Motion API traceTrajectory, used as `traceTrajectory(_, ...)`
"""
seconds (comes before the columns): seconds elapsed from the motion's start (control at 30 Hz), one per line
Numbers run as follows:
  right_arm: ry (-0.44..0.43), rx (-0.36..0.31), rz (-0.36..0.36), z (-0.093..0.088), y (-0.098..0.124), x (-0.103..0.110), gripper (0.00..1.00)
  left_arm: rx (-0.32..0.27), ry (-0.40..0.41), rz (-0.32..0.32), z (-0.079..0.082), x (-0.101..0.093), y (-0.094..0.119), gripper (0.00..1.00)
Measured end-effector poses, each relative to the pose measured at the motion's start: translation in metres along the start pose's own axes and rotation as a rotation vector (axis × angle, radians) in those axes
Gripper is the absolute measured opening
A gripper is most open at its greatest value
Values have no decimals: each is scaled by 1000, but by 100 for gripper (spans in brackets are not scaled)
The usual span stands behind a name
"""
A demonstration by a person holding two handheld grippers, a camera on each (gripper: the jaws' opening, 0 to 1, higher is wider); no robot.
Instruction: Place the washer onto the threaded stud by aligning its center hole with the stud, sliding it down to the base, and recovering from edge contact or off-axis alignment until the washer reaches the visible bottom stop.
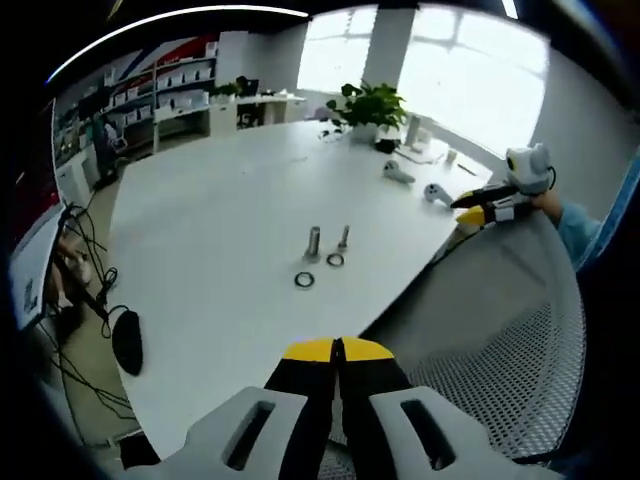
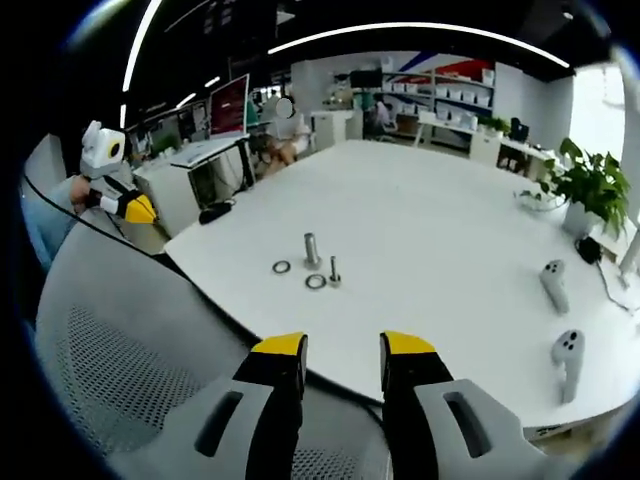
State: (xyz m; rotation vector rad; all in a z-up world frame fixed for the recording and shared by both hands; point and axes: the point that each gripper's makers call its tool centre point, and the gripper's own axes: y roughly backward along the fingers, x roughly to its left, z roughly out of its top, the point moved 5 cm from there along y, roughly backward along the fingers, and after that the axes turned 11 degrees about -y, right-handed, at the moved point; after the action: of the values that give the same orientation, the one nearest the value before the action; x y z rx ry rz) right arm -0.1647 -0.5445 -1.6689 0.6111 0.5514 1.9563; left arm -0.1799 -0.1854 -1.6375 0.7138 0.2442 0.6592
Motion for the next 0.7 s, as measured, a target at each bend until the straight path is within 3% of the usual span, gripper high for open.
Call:
traceTrajectory(0.2, -1, 20, 21, -2, -2, 1, 31, 31, -98, -13, 15, 12, -7, 0)
traceTrajectory(0.37, -7, -10, 42, 2, -2, 4, 30, 57, -163, -10, 26, 23, -20, 2)
traceTrajectory(0.57, -25, -21, 32, 1, -1, 1, 30, 71, -240, -69, 39, 24, -46, 5)
traceTrajectory(0.7, -34, -13, 30, 0, -1, 1, 30, 100, -286, -105, 37, 28, -69, 11)
